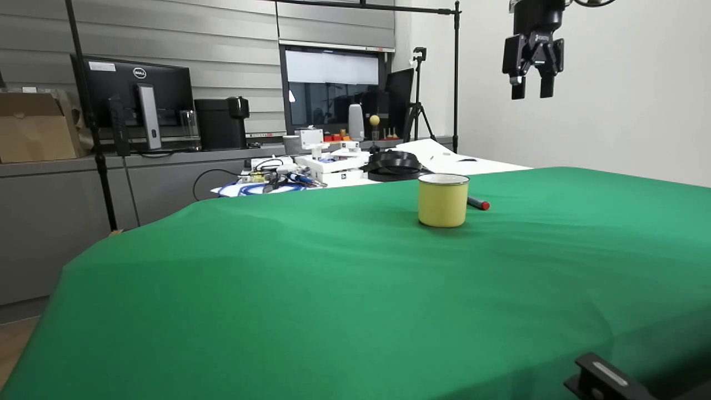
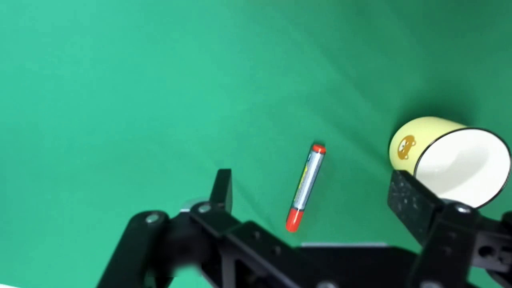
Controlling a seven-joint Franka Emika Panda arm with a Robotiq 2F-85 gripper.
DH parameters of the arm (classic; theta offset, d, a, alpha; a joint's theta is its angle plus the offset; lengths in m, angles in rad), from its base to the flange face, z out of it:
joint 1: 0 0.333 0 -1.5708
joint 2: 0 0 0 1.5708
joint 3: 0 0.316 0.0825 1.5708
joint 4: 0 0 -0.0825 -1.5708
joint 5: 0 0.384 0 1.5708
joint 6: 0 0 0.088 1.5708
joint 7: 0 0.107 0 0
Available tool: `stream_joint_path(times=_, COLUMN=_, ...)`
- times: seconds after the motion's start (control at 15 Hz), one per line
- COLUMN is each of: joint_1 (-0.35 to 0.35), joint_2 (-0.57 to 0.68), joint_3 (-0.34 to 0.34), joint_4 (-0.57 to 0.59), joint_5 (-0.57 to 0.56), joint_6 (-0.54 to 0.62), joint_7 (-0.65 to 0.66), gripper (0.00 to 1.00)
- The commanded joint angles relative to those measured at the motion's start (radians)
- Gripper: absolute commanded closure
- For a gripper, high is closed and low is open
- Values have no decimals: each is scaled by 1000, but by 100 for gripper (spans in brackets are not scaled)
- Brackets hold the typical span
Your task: Put the red marker inside the yellow mug
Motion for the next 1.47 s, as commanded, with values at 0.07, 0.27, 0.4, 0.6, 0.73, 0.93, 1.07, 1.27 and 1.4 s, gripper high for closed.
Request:
stream_joint_path(times=0.07, joint_1=1, joint_2=178, joint_3=26, joint_4=234, joint_5=13, joint_6=-135, joint_7=234, gripper=0)
stream_joint_path(times=0.27, joint_1=-7, joint_2=169, joint_3=37, joint_4=202, joint_5=2, joint_6=-115, joint_7=207, gripper=0)
stream_joint_path(times=0.4, joint_1=-3, joint_2=191, joint_3=40, joint_4=231, joint_5=2, joint_6=-130, joint_7=228, gripper=0)
stream_joint_path(times=0.6, joint_1=-4, joint_2=193, joint_3=39, joint_4=236, joint_5=2, joint_6=-135, joint_7=233, gripper=0)
stream_joint_path(times=0.73, joint_1=-4, joint_2=193, joint_3=39, joint_4=237, joint_5=2, joint_6=-136, joint_7=234, gripper=0)
stream_joint_path(times=0.93, joint_1=-4, joint_2=225, joint_3=42, joint_4=249, joint_5=19, joint_6=-63, joint_7=255, gripper=0)
stream_joint_path(times=1.07, joint_1=-8, joint_2=268, joint_3=47, joint_4=255, joint_5=42, joint_6=21, joint_7=263, gripper=0)
stream_joint_path(times=1.27, joint_1=-18, joint_2=338, joint_3=60, joint_4=270, joint_5=106, joint_6=126, joint_7=244, gripper=0)
stream_joint_path(times=1.4, joint_1=-23, joint_2=392, joint_3=73, joint_4=289, joint_5=141, joint_6=143, joint_7=238, gripper=0)
